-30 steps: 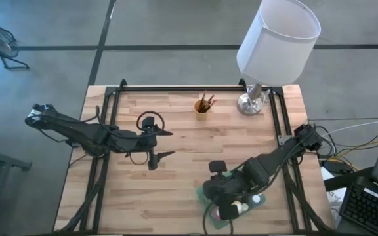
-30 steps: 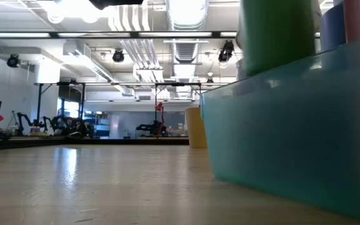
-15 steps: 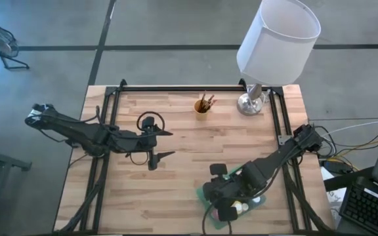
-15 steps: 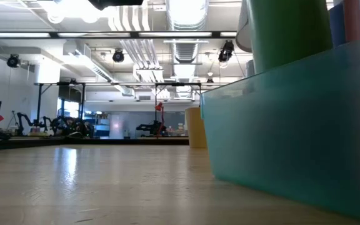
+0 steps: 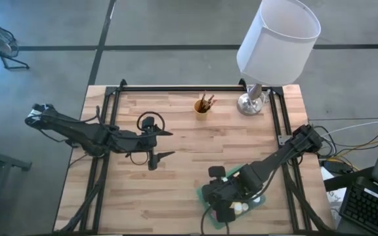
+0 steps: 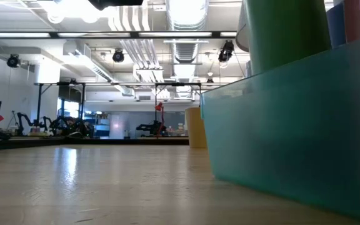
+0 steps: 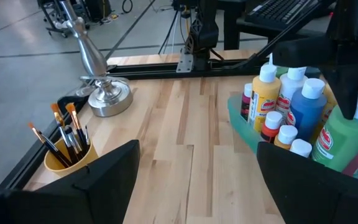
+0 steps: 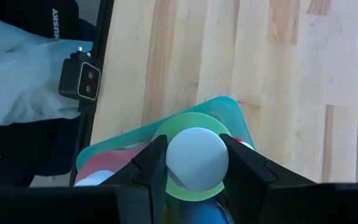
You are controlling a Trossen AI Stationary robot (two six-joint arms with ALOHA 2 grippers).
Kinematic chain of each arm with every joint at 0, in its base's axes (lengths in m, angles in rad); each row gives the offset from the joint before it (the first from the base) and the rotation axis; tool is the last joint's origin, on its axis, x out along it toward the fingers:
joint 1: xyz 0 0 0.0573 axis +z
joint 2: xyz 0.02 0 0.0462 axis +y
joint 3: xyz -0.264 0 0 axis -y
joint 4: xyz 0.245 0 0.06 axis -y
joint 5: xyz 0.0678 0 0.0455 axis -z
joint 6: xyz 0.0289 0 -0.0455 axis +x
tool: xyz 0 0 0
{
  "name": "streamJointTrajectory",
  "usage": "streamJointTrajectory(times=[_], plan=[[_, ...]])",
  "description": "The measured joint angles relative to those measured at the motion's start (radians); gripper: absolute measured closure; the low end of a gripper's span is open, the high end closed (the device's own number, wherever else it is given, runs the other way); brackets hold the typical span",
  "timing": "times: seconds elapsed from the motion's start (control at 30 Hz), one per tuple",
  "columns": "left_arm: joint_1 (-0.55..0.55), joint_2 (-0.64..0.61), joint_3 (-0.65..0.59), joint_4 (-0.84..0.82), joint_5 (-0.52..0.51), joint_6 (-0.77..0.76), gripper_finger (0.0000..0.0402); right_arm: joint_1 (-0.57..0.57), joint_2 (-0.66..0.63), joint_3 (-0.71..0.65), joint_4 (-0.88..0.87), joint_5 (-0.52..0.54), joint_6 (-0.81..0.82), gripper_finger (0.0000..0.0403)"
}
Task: Pick & Place Paint Supplies
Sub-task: Put the big green paint bottle into the green bin
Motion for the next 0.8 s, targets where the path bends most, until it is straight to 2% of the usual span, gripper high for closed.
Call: streamJointTrajectory(times=[0.4,0.8], plan=[[0.000,0.000,0.000,0.000,0.000,0.000,0.0073,0.000,0.002,-0.043,0.052,0.001,0.000,0.0289],[0.000,0.000,0.000,0.000,0.000,0.000,0.0073,0.000,-0.004,-0.149,0.123,0.015,0.026,0.0289]])
